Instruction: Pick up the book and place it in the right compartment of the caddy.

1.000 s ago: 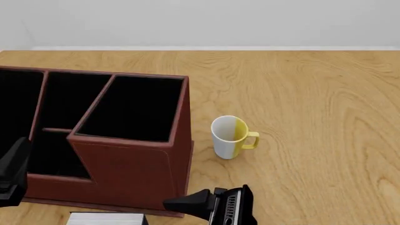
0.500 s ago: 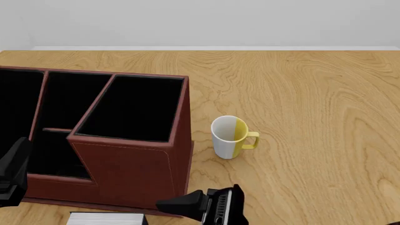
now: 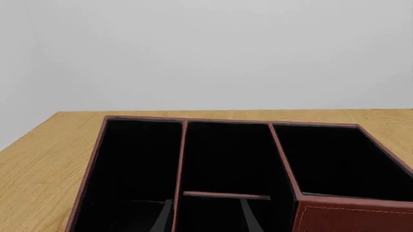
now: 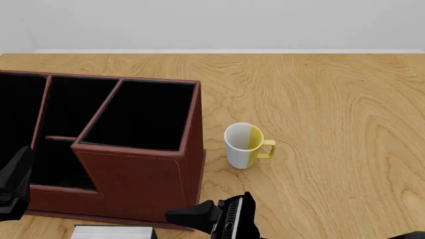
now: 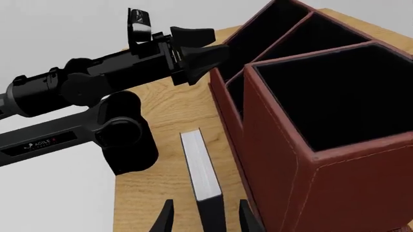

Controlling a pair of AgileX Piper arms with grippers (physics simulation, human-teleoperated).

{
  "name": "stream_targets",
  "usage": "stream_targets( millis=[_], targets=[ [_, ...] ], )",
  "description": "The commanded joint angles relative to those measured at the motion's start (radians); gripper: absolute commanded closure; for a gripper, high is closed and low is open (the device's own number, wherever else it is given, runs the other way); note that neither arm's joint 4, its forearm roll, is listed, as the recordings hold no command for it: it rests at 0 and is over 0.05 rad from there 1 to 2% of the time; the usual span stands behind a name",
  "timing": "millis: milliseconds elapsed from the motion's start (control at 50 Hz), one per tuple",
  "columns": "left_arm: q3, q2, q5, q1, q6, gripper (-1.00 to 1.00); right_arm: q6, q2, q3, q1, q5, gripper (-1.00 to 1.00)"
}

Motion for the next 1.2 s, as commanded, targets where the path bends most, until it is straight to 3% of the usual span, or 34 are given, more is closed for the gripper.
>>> stream_targets(
  millis=[20, 720, 740, 1200],
  targets=[
    [0.001, -0.002, 0.002, -0.002, 0.000, -1.00, 0.018, 0.039, -0.016, -0.010, -0.014, -1.00],
    [-0.005, -0.002, 0.007, -0.008, 0.000, -1.00, 0.073, 0.230, -0.097, -0.018, -0.090, -1.00],
    [-0.005, -0.002, 0.007, -0.008, 0.000, -1.00, 0.076, 0.228, -0.091, -0.003, -0.093, 1.00],
    [-0.005, -0.002, 0.008, -0.008, 0.000, -1.00, 0.013, 0.098, -0.052, 0.009, -0.045, 1.00]
  ],
)
